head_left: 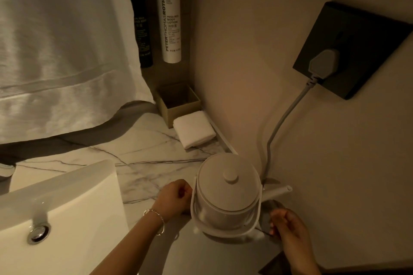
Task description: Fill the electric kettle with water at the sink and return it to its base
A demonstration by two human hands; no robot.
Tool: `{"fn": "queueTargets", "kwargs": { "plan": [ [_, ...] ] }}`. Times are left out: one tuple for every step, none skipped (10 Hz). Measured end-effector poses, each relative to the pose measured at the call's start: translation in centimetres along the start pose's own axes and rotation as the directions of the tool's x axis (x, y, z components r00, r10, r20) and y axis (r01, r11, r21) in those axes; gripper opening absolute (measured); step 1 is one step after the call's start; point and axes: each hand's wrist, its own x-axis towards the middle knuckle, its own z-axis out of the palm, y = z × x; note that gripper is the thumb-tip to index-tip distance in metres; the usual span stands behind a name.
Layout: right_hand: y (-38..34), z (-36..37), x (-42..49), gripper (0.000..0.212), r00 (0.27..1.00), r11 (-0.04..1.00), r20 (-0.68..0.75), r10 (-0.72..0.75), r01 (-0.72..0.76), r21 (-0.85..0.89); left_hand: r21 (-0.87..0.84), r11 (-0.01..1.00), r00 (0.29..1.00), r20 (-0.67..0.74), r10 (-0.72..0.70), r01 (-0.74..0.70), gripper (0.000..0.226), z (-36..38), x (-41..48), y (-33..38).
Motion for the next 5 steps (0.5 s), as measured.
{"fn": "queueTargets", "kwargs": {
  "plan": [
    [0.3, 0.2, 0.4, 0.021, 1.000, 1.000, 0.000, -0.003, 0.003, -0.023, -0.015, 1.000, 1.000, -0.006, -0.007, 0.007, 0.026, 0.0, 0.0, -0.2],
    [0.7, 0.1, 0.6, 0.021, 1.000, 0.999, -0.004, -0.011, 0.011, -0.041, -0.024, 1.000, 0.999, -0.049, 0.014, -0.016, 0.032, 0.2, 0.0, -0.4],
    [1.1, 0.1, 0.6, 0.022, 1.000, 0.999, 0.002, -0.016, 0.016, -0.043, -0.034, 0.999, 0.997, -0.075, 0.023, -0.026, 0.034, 0.3, 0.0, -0.4],
    [1.3, -0.1, 0.5, 0.022, 1.000, 0.998, -0.006, -0.001, 0.001, -0.058, -0.061, 0.998, 0.998, -0.060, 0.005, -0.009, 0.035, 0.4, 0.2, -0.6],
    [1.3, -0.4, 0.2, 0.022, 1.000, 0.997, -0.003, -0.027, 0.027, -0.070, -0.120, 0.992, 0.999, -0.032, -0.026, 0.022, 0.032, 0.0, 0.3, -0.4]
  ]
}}
